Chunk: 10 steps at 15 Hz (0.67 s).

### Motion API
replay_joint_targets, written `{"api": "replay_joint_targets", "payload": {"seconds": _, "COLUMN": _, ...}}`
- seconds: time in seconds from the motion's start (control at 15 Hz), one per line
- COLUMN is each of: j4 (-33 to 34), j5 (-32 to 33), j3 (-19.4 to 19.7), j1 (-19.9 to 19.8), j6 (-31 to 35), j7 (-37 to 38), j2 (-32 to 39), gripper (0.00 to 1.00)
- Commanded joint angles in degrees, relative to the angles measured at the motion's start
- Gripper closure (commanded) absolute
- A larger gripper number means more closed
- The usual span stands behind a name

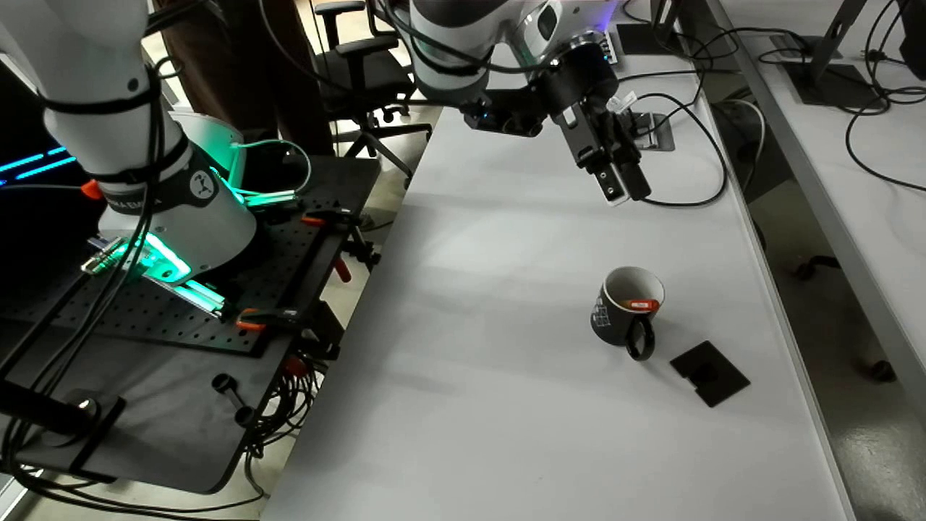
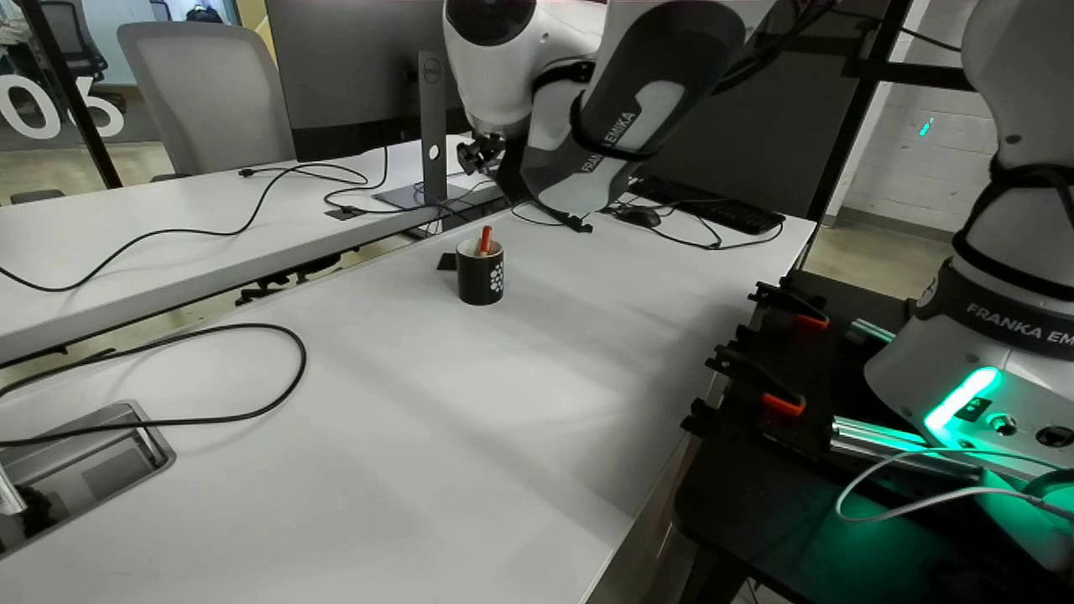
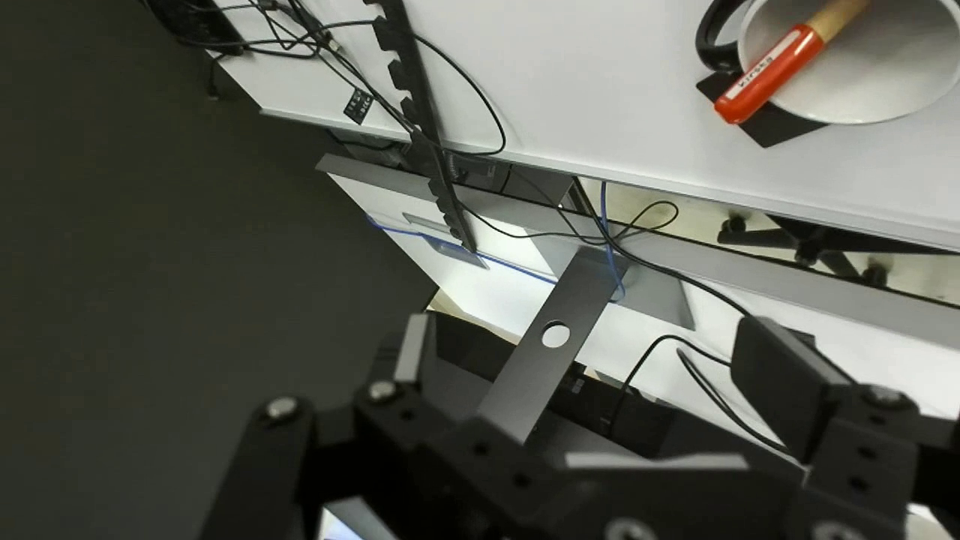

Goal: Place the small baseball bat inside the black mug

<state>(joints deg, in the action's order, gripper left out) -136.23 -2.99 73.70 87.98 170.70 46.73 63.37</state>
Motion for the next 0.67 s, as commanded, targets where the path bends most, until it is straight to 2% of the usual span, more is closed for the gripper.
{"api": "replay_joint_targets", "payload": {"seconds": 0.0, "j4": -3.83, "j5": -2.71, "j3": 1.05, "j1": 2.67, "j6": 3.15, "j7": -4.49, "j2": -0.49, "gripper": 0.0}}
{"api": "replay_joint_targets", "payload": {"seconds": 0.07, "j4": -1.5, "j5": -3.82, "j3": -0.13, "j1": 1.24, "j6": 1.17, "j7": -4.06, "j2": 0.63, "gripper": 0.0}}
{"api": "replay_joint_targets", "payload": {"seconds": 0.33, "j4": -2.49, "j5": -4.45, "j3": 0.07, "j1": 2.14, "j6": 1.74, "j7": -4.55, "j2": 0.61, "gripper": 0.0}}
{"api": "replay_joint_targets", "payload": {"seconds": 0.6, "j4": -2.64, "j5": -3.3, "j3": -3.66, "j1": -0.79, "j6": 11.71, "j7": -11.93, "j2": -4.95, "gripper": 0.0}}
